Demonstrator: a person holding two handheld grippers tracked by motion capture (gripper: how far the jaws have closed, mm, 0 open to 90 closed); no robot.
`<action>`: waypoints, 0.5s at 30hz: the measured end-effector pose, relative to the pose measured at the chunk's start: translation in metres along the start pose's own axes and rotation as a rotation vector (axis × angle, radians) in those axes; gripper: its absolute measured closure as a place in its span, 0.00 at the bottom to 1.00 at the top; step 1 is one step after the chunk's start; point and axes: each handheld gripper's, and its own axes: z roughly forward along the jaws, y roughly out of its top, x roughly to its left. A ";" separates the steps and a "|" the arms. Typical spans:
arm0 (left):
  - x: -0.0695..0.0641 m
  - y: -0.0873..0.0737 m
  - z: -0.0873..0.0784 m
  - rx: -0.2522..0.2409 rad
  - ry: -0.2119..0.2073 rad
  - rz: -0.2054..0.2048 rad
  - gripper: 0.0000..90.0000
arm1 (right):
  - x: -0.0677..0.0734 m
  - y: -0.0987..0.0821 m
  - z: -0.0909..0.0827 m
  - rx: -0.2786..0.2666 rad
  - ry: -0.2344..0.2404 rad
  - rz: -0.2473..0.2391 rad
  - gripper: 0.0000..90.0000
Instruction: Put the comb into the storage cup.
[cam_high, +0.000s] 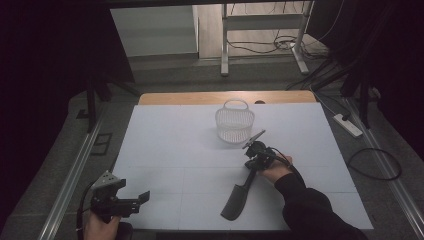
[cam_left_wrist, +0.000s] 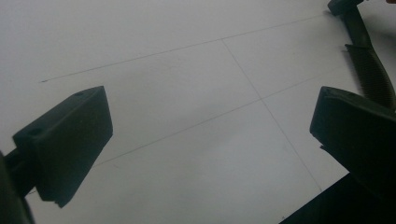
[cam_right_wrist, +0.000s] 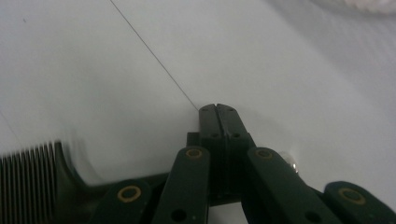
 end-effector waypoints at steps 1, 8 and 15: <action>0.000 0.000 0.000 0.000 0.000 -0.001 0.00 | -0.001 -0.002 -0.001 -0.001 0.000 0.003 0.99; 0.000 0.000 0.000 0.002 0.002 -0.001 0.00 | -0.009 -0.020 -0.011 0.009 -0.003 0.026 0.99; 0.000 0.000 0.000 0.002 0.002 -0.002 0.00 | -0.012 -0.038 -0.021 0.018 -0.005 0.037 0.99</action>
